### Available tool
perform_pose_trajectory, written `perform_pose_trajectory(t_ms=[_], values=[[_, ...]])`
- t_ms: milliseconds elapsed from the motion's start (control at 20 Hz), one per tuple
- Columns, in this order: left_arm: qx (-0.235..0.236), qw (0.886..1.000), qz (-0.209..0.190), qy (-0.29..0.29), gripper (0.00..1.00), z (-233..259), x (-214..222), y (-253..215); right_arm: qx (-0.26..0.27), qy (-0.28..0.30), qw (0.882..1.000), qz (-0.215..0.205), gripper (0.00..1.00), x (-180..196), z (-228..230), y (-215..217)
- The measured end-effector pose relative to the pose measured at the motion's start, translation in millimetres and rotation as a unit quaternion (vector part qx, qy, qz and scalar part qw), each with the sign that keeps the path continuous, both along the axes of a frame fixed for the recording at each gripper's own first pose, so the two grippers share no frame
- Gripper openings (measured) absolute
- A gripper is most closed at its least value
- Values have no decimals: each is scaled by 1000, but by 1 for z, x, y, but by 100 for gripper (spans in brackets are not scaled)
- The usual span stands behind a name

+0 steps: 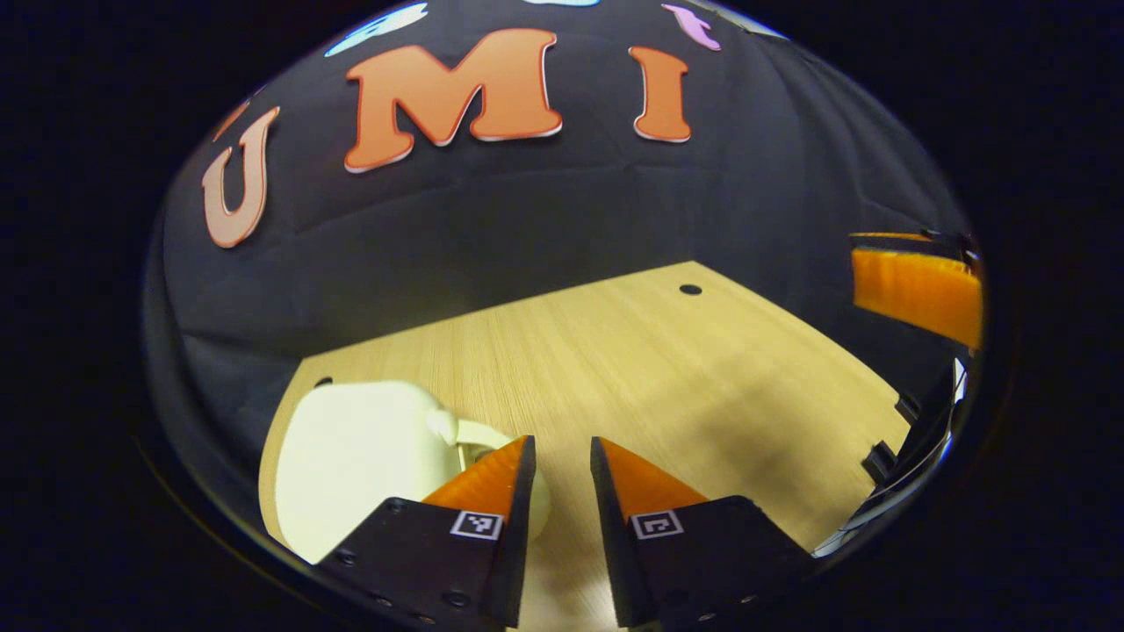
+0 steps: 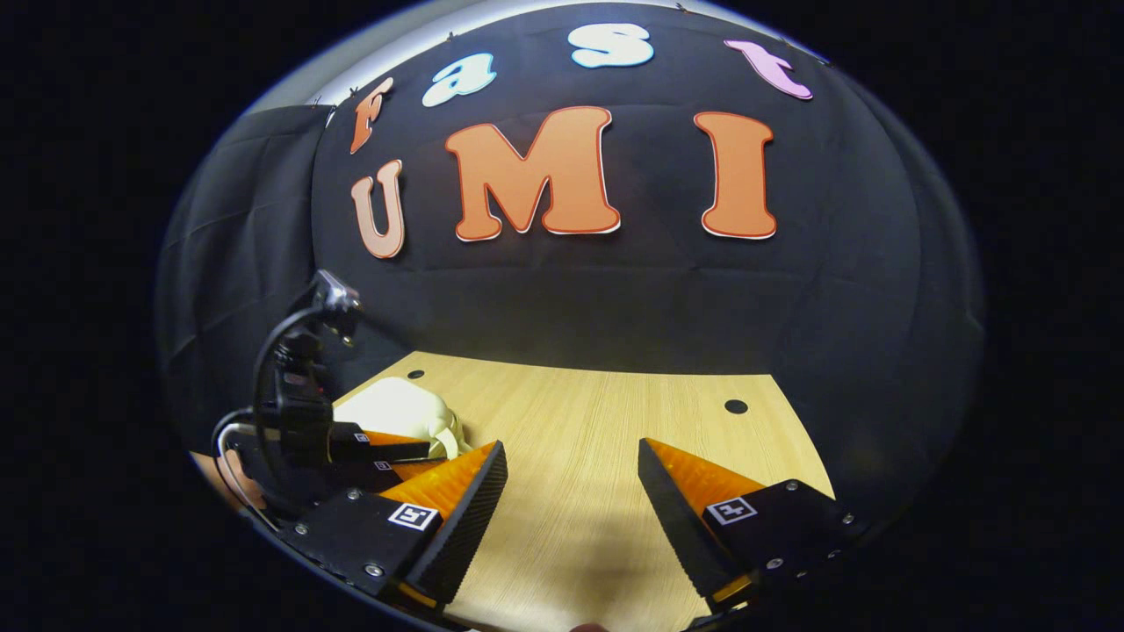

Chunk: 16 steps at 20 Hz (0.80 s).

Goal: First open the suitcase, pack the skin care products into it, and then close the suitcase.

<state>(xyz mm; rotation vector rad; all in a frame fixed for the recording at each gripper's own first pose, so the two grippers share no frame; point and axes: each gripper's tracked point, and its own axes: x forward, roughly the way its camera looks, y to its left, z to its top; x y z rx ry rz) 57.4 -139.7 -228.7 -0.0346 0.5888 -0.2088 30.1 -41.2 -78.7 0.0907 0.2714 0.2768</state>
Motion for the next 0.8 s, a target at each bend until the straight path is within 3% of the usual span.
perform_pose_trajectory(t_ms=[100, 200, 250, 550, 800], values=[[-22, 999, 13, -45, 53, 42, 6, 1, -3, -22, 1000, -8, 95, 4, 14, -1], [-39, 994, 40, -91, 82, 81, 7, 12, -3, -54, 998, -15, 100, 9, 33, 0], [-45, 991, 54, -110, 97, 101, 5, 21, 5, -73, 997, -15, 95, 9, 45, 2], [-48, 967, 136, -210, 98, 164, -7, 58, -7, -159, 987, -35, 95, 16, 90, 9], [-56, 959, 163, -226, 98, 177, -6, 70, -12, -161, 986, -34, 95, 15, 86, 14]])
